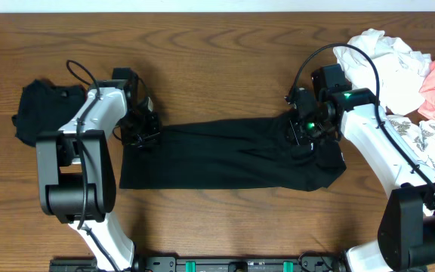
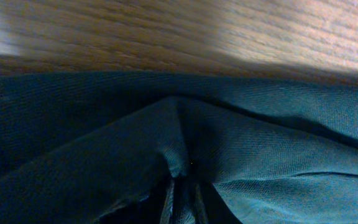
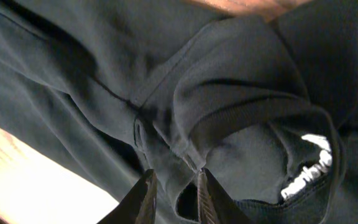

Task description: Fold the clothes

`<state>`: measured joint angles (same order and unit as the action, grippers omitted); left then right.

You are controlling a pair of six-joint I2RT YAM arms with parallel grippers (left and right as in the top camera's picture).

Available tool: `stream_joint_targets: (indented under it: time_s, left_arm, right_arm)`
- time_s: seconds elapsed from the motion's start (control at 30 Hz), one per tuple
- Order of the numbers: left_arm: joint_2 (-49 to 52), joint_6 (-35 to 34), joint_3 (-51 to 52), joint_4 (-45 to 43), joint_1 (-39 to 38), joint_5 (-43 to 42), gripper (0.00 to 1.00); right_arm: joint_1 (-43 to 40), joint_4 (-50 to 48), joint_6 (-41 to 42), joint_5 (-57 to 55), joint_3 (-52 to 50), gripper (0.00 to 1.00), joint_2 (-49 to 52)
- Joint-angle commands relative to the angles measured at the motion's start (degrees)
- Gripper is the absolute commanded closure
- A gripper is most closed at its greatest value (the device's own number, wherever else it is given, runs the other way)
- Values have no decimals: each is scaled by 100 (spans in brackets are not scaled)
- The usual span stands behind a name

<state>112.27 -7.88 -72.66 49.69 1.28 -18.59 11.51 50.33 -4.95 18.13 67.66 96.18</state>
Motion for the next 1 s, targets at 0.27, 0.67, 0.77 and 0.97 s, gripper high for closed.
stream_joint_targets:
  time_s: [0.27,0.67,0.77,0.97]
  left_arm:
    - [-304,-31,-87,31,197,-26,87]
    - [-304,-31,-85,31,197,-26,87]
    - [-304,-31,-87,31,197,-26,87]
    - [-304,-31,-85,28,197,-26,86]
  right_arm:
    - [55,-57,256,-343,-149,78,59]
    - [57,-984,367,-94,-942,76,59]
    - [57,-1115,365,192,-1019,76,59]
    - [55,-1178,365,688,-1019,76,59]
